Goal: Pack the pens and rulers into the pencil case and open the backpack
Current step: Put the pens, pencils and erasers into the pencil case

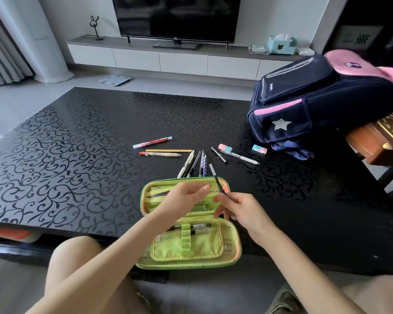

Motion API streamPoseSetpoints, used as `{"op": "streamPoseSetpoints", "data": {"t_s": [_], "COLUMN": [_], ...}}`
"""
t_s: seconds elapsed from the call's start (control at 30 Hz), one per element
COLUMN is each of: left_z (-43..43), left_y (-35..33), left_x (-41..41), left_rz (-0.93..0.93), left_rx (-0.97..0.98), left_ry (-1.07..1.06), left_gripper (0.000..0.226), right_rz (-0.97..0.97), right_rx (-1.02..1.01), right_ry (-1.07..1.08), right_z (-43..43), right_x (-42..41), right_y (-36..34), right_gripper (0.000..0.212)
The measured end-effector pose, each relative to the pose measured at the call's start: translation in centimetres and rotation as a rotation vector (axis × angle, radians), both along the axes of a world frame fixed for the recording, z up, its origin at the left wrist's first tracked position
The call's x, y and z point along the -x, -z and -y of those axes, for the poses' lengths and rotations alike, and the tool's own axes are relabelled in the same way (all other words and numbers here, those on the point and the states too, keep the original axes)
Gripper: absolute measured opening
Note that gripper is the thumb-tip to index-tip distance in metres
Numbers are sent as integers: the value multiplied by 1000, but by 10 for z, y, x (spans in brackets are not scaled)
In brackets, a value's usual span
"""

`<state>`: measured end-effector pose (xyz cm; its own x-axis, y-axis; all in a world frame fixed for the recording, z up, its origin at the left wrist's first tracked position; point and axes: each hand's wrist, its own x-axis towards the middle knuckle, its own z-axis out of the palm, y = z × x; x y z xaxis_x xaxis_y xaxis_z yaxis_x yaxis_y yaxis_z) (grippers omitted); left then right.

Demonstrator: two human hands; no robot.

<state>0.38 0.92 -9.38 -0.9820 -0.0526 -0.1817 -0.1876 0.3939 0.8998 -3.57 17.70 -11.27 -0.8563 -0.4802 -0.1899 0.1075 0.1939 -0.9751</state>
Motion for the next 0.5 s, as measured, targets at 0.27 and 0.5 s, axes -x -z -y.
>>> {"op": "streamPoseSetpoints", "data": {"t_s": [0.27,0.5], "left_z": [-18,7], "left_y": [1,11], "left_x": [49,96], "left_rz": [83,30], "left_rx": [-486,-585], "left_ry": [101,-193], "left_gripper": [27,26], "right_rz": [245,-108], "right_rx": [251,-274], "right_ry": [18,334], "right_z": [10,19], "right_x": [34,111], "right_y": [-3,10], "right_gripper": [47,48]}}
